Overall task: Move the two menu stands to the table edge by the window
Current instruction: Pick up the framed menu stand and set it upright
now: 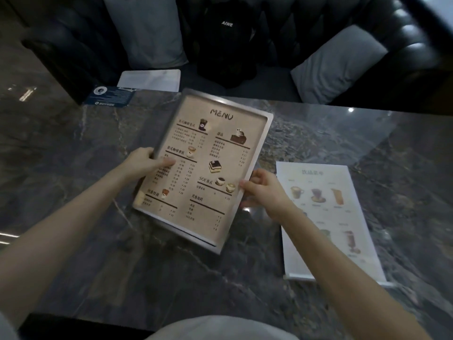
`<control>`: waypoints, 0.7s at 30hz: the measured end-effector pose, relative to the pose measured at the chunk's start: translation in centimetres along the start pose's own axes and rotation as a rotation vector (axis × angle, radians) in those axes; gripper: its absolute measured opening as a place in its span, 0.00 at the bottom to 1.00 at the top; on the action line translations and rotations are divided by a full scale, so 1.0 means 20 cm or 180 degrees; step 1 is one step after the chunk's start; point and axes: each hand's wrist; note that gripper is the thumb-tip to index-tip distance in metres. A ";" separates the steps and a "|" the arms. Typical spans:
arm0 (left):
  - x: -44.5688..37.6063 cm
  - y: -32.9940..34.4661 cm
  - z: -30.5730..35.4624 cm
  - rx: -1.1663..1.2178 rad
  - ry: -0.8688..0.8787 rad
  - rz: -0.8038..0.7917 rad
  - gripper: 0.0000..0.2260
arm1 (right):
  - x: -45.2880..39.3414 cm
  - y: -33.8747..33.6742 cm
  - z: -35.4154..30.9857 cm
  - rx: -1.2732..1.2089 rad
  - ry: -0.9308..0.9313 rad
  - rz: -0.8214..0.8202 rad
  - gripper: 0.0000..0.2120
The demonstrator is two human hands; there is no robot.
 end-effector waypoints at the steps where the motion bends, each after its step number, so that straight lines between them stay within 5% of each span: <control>1: 0.00 0.01 0.01 0.0072 0.0059 0.0086 0.17 | 0.01 -0.01 -0.02 0.0007 -0.0104 0.0014 0.07; 8: -0.01 0.11 0.09 0.0933 0.0409 0.0187 0.17 | 0.08 -0.04 -0.03 0.0371 -0.0674 0.0531 0.11; 21: -0.05 0.18 0.08 0.1155 0.0689 0.0109 0.19 | 0.11 -0.03 0.12 0.0580 -0.1199 0.0939 0.08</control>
Point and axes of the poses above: each hand's wrist, its own x-axis away from the middle knuckle, its own y-axis out of the palm, z = x × y, and after that the axes turned 1 degree about z, right-handed
